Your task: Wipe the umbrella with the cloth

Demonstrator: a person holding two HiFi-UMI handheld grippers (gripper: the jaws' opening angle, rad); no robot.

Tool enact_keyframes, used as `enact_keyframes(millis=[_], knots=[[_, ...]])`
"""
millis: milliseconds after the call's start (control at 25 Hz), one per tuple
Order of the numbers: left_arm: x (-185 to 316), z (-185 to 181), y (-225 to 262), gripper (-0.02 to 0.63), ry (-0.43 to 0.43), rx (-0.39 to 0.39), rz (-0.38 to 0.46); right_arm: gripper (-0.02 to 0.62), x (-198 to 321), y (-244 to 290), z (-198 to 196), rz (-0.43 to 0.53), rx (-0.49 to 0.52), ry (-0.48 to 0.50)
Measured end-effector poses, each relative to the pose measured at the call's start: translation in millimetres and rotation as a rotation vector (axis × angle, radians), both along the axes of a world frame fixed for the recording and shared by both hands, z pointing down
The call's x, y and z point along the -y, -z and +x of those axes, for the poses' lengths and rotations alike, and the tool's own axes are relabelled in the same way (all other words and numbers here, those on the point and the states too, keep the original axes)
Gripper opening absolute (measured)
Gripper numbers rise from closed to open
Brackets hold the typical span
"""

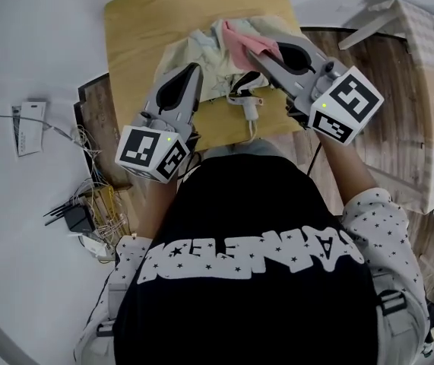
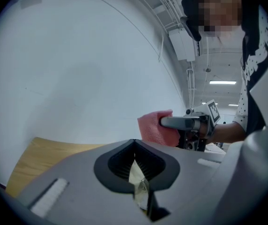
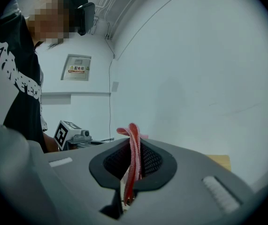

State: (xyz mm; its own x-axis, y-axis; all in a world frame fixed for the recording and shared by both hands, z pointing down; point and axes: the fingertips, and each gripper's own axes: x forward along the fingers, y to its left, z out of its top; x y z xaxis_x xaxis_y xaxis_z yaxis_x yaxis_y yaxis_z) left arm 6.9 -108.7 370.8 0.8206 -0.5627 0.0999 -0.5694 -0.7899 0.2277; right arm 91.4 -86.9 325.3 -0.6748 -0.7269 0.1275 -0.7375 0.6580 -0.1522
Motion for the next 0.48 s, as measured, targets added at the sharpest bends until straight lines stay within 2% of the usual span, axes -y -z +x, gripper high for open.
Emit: enact_keyframes(millis=[480], knots=[[12,5,7,0.002,0.006,-0.007,0.02,0.025,3,2,1,0.01,0.025,-0.01]])
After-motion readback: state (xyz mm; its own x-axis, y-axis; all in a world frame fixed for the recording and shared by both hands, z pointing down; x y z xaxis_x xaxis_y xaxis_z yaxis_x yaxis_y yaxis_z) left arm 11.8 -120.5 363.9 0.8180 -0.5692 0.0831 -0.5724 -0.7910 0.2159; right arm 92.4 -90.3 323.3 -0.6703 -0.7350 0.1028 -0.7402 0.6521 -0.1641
